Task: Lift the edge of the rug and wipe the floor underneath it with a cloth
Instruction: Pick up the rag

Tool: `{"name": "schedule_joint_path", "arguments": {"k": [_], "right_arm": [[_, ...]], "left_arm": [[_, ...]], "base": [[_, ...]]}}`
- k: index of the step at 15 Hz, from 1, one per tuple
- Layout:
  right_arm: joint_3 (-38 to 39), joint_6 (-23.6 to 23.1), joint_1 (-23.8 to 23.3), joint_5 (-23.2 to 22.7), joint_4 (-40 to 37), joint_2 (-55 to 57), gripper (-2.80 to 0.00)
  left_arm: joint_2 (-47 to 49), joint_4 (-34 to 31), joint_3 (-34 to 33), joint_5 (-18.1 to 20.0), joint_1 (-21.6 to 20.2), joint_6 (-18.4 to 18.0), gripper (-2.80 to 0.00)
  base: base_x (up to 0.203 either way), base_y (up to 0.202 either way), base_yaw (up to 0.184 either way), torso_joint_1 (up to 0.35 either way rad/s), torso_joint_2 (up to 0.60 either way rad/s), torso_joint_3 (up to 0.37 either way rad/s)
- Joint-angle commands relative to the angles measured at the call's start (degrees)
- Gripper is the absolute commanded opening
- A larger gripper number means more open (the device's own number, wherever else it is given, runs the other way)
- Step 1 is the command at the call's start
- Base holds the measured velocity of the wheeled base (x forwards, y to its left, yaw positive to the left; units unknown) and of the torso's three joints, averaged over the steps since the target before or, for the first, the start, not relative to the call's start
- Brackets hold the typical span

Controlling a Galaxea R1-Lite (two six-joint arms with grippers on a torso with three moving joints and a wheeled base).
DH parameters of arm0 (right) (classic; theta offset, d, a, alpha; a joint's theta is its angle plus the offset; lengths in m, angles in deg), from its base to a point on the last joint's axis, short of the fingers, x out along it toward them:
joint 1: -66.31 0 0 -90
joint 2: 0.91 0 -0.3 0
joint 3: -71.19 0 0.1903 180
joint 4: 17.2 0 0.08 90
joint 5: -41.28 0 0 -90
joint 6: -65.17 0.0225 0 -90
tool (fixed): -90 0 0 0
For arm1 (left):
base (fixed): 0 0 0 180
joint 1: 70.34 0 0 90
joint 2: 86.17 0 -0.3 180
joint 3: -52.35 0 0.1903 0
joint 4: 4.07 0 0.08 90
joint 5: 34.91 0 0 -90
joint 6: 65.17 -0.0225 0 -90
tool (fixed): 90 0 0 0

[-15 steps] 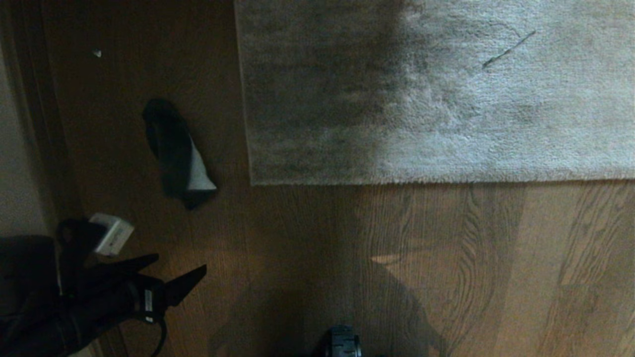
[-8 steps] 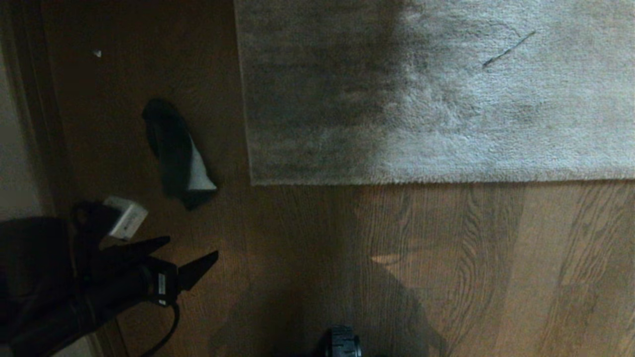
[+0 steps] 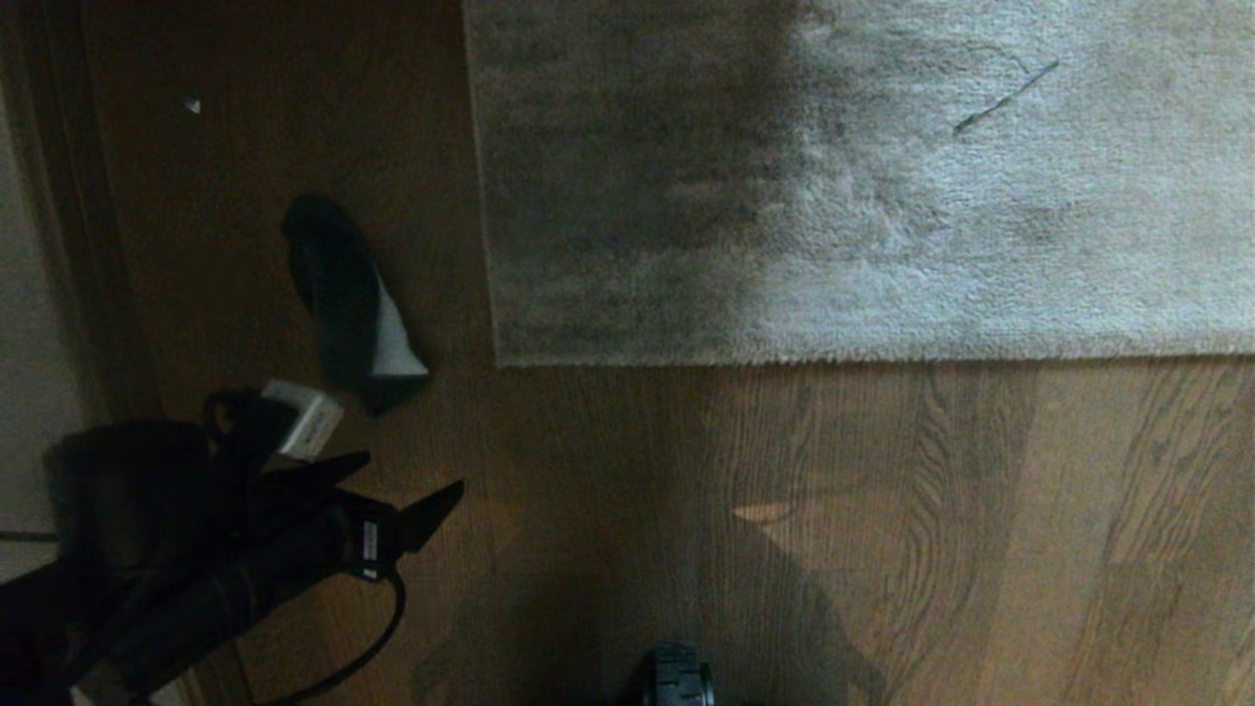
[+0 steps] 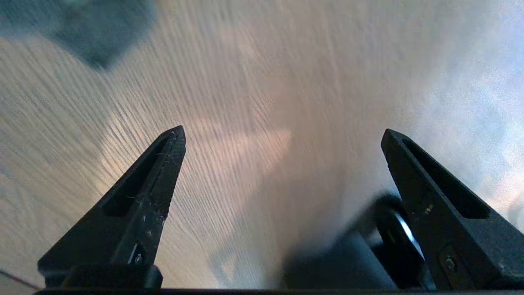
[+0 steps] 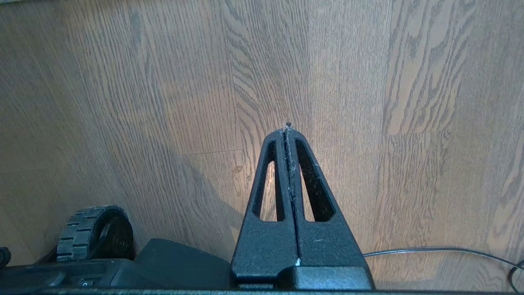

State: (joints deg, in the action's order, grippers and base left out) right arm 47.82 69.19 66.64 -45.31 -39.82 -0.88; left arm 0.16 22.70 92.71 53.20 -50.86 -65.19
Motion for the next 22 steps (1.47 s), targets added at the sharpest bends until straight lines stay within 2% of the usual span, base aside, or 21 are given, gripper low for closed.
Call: {"name": "schedule_joint_path", "arguments": {"k": [1,4,13,17,22], "right_arm": [[0.0,0.0,0.0,0.0,0.0,0.0,-2.80],[0.0,0.0,0.0,0.0,0.0,0.0,-2.80],[0.0,0.0,0.0,0.0,0.0,0.0,-2.80],[0.0,0.0,0.0,0.0,0.0,0.0,-2.80],[0.0,0.0,0.0,0.0,0.0,0.1,-2.80]], "left_arm": [[6.1,5.6,0.6,-1.0,0.4,0.1,0.00],[9.7,14.4,1.0,-1.8,0.1,0.4,0.00],[9.6,15.4,3.5,-1.6,-3.4,-0.2,0.00],[11.4,17.0,5.6,-1.3,-6.6,-2.4,0.00],[16.8,25.9,8.2,-1.2,-9.4,-2.7,0.00]], "base": [[0.000,0.000,0.000,0.000,0.00,0.000],[0.000,0.000,0.000,0.000,0.00,0.000],[0.000,0.000,0.000,0.000,0.00,0.000],[0.000,0.000,0.000,0.000,0.00,0.000],[0.000,0.000,0.000,0.000,0.00,0.000]]}}
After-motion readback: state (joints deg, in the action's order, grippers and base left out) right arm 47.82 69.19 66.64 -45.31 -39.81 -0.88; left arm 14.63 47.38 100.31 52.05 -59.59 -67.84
